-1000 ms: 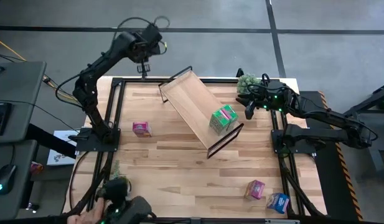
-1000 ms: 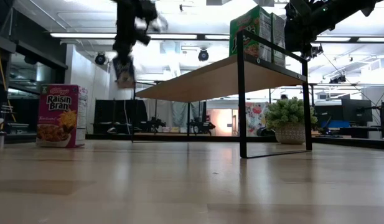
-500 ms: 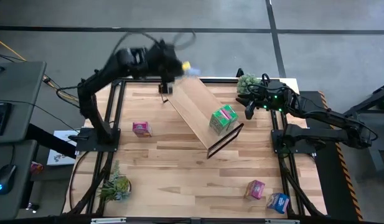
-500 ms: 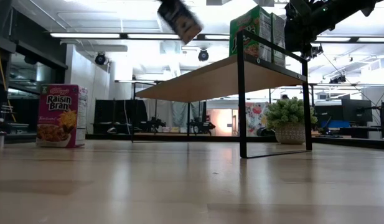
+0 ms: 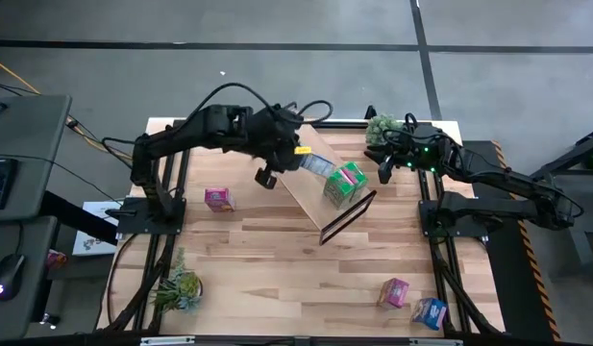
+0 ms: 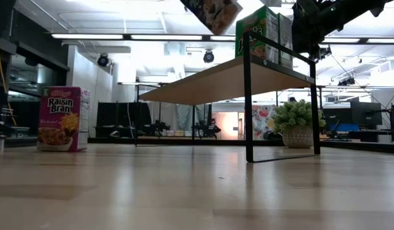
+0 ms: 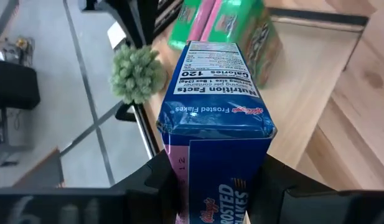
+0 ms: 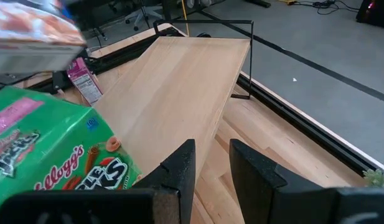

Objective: Stack cereal on shelf
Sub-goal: Put the top blue cereal box on the shelf

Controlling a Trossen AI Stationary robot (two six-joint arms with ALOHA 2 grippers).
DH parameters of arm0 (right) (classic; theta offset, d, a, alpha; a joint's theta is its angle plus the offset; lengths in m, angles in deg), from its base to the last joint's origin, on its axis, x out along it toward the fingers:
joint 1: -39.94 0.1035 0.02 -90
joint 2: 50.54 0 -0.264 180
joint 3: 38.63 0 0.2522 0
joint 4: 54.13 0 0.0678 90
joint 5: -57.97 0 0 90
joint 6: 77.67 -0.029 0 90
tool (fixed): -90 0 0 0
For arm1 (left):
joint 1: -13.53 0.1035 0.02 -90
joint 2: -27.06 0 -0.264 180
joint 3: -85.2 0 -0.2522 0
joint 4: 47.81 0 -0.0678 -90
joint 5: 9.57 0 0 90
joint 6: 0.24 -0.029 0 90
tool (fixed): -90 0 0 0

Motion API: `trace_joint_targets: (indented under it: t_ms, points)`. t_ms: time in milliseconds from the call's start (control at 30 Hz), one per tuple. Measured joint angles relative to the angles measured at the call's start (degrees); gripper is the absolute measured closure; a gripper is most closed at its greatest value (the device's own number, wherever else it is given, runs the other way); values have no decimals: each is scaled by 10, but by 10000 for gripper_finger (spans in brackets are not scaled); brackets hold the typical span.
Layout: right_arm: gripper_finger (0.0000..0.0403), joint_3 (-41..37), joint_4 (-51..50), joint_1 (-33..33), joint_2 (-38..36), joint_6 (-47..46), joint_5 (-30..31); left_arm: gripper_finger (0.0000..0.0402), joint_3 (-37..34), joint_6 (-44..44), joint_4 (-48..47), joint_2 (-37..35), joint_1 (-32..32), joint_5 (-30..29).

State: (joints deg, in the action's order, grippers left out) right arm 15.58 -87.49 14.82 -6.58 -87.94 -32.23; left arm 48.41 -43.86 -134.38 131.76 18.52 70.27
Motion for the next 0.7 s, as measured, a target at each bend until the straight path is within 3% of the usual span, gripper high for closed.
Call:
trace_joint_targets:
  t_ms: [267,533,700]
  points:
    - [311,0,1,0,0,-2,0,275,0,6,-11,6,70,24]
    - [311,0,-13,0,0,-2,0,275,-3,-25,-38,6,79,59]
    - [311,0,-16,0,0,-2,0,275,-3,-42,-46,36,56,9]
